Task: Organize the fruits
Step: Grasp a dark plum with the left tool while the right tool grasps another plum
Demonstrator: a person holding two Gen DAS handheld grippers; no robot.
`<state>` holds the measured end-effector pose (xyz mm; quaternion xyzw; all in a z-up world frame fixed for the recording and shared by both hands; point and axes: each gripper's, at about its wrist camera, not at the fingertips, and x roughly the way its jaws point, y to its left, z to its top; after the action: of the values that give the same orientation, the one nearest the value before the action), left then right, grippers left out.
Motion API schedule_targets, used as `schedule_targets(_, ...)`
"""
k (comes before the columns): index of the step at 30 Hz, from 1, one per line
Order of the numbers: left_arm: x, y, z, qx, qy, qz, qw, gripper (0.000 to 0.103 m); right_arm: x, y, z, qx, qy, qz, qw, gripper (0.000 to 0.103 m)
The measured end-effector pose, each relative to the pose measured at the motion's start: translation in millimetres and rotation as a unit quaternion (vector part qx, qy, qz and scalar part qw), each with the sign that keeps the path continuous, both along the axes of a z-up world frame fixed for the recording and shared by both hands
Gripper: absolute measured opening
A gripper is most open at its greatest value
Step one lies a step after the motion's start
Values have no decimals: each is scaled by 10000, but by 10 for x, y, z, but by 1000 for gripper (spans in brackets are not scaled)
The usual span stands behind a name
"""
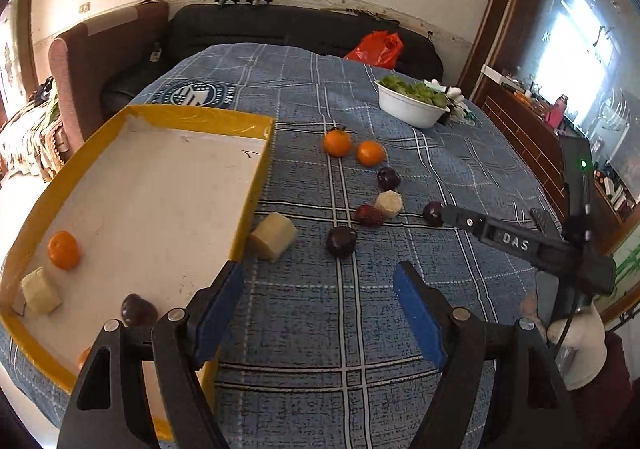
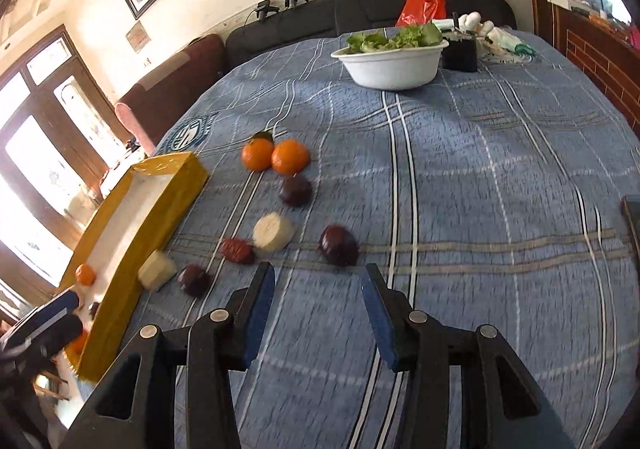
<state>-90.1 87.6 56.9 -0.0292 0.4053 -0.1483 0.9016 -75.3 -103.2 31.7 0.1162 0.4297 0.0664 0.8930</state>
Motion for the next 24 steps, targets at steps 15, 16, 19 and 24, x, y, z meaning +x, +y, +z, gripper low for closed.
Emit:
schedule_targets(15,606,-547,-362,533,270,-726,9956,63,336,-91,-257,-296,59,120,9995,44)
schedule_targets(16,635,-566,-388,540,294,-748,9953,63,327,-91,-259,-257,43,139,9996,42)
schedule_targets(19,676,-598,-455,613,339,-824,9941,56,318,-71,-257,-199,-2,209,9996,34)
schedule_targets(24,719,-619,-591,745,510,-839,9924,45,282,9,-229,-386,-123,306,9987,28)
